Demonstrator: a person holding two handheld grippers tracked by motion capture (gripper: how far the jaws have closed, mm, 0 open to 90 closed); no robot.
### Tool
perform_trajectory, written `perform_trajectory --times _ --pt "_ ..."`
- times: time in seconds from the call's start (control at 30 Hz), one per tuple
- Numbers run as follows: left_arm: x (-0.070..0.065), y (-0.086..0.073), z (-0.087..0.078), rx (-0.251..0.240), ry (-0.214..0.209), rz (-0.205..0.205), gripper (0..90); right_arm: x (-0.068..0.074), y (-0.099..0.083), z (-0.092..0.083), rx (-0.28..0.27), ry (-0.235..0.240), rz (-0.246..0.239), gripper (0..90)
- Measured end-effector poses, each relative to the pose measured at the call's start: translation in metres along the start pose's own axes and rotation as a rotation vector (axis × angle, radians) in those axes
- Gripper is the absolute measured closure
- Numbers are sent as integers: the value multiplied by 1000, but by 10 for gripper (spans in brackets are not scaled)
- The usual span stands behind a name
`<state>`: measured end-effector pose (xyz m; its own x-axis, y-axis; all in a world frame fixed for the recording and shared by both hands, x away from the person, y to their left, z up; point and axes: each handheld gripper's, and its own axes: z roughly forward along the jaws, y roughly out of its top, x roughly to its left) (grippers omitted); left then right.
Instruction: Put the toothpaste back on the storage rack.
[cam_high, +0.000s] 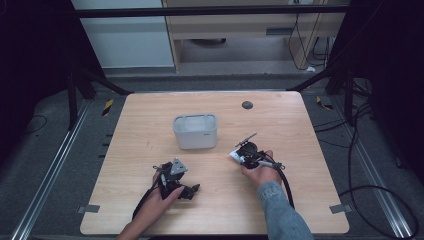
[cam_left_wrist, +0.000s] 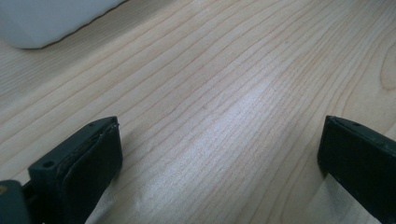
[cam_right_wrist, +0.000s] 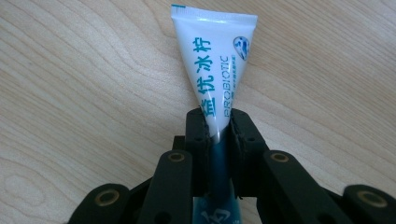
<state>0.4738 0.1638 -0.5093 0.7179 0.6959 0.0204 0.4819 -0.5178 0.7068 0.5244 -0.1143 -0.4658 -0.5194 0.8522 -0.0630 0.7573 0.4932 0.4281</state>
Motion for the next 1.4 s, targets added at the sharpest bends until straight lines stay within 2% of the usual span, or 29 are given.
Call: perform_trajectory --times 0.13,0.27,0.57,0.93,1.07,1.2,1.4 --pt "0 0 0 0 0 0 0 -2 0 -4 -7 15 15 794" --pt "0 0 0 0 0 0 0 -8 1 -13 -35 9 26 795" --pt "0 0 0 0 0 0 0 -16 -2 -28 -38 0 19 801" --pt "0 0 0 0 0 0 0 -22 -4 -51 -70 -26 9 802" --pt "0 0 0 1 0 1 0 -29 -3 -61 -88 -39 19 802" --pt "0 0 0 -2 0 -2 0 -36 -3 -71 -131 -38 43 801" --pt "0 0 0 -2 0 -3 0 -42 -4 -79 -170 -40 52 801"
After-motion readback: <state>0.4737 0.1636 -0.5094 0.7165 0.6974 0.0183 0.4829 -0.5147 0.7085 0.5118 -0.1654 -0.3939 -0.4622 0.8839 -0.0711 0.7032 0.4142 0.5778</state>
